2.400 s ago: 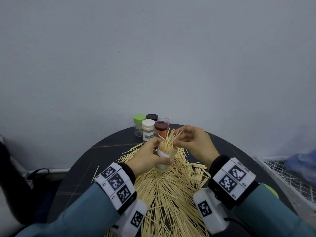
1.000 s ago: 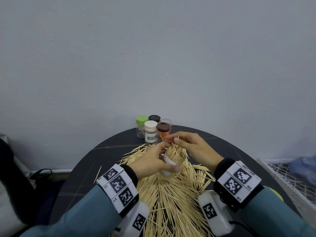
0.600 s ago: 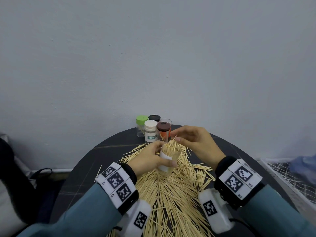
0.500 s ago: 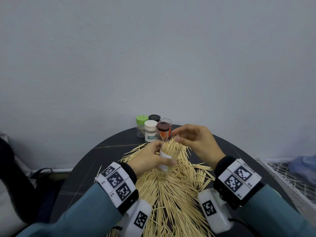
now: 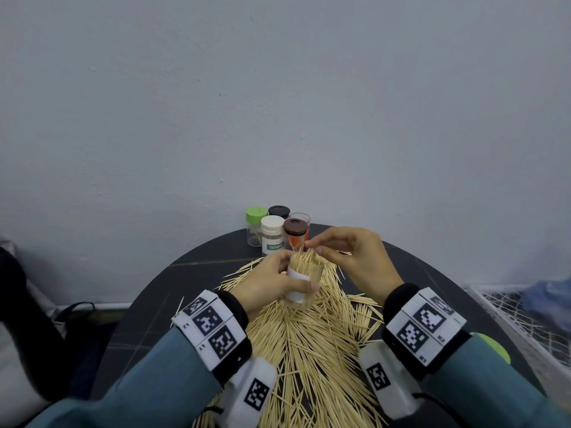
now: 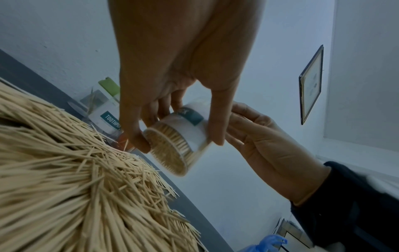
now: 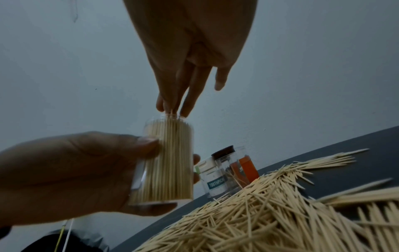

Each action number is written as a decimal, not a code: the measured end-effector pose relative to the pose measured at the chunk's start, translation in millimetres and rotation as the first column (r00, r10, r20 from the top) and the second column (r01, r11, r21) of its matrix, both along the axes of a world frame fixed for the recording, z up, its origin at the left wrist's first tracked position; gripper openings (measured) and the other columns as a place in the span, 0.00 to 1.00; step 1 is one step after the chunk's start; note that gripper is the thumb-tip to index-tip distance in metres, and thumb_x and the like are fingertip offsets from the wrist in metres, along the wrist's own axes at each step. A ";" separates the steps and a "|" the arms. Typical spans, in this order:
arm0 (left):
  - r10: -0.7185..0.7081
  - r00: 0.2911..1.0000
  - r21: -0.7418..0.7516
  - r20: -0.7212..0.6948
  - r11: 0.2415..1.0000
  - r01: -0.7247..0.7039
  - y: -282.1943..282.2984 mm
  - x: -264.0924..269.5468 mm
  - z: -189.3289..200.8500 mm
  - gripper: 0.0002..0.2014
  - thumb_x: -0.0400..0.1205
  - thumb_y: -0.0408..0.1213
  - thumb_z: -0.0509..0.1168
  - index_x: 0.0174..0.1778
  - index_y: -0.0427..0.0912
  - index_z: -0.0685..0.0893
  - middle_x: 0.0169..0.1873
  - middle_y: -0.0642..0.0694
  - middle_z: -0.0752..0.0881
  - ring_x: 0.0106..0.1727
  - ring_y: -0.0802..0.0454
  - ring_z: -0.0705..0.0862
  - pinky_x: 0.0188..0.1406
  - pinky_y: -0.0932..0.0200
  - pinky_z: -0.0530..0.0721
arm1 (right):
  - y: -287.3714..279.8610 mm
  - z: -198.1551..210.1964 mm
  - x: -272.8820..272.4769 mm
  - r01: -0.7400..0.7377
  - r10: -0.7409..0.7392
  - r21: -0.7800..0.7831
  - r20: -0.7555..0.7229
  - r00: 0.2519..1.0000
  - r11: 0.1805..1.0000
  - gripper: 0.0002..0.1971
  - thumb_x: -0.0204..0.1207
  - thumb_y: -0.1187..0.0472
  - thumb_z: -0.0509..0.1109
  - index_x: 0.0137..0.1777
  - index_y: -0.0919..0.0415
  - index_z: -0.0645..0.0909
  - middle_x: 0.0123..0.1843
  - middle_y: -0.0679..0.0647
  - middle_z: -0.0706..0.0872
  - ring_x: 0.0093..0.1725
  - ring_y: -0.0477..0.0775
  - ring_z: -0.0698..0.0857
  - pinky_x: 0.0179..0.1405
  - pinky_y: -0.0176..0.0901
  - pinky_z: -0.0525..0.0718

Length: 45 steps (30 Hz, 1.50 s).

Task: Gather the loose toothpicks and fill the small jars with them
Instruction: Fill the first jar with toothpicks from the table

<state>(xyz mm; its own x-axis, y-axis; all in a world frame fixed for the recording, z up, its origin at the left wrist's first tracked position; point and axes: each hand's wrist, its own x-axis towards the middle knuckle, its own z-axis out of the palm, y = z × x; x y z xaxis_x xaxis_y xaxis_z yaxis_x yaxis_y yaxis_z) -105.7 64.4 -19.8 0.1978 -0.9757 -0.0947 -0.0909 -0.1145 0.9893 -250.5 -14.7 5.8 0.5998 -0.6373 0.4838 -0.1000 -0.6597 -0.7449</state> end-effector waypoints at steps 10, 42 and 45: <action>0.057 0.997 -0.045 -0.054 0.997 -0.059 -0.6 3.2 1.5 0.28 0.71 0.27 0.75 0.67 0.40 0.75 0.57 0.40 0.85 0.58 0.44 0.85 0.44 0.55 0.86 | 3.4 4.2 -3.5 -0.073 0.069 -0.005 -0.276 0.959 0.997 0.17 0.83 0.56 0.60 0.71 0.46 0.74 0.69 0.39 0.79 0.68 0.33 0.75 0.68 0.32 0.70; 0.056 0.998 -0.093 0.000 0.994 -0.056 -0.8 8.6 2.6 0.29 0.70 0.27 0.76 0.66 0.42 0.75 0.58 0.43 0.84 0.60 0.47 0.83 0.52 0.55 0.85 | -18.1 4.4 -3.2 -0.030 0.056 0.095 -0.290 0.955 0.995 0.16 0.82 0.57 0.63 0.68 0.50 0.78 0.67 0.43 0.82 0.69 0.41 0.77 0.71 0.43 0.72; 0.031 0.999 -0.126 0.032 0.992 -0.026 -3.3 12.1 3.6 0.29 0.68 0.26 0.77 0.65 0.41 0.76 0.59 0.43 0.84 0.61 0.48 0.83 0.55 0.59 0.84 | -52.9 0.2 -3.9 0.121 -0.034 0.127 -0.536 0.843 0.985 0.23 0.79 0.63 0.67 0.73 0.57 0.71 0.72 0.52 0.77 0.72 0.51 0.75 0.73 0.46 0.71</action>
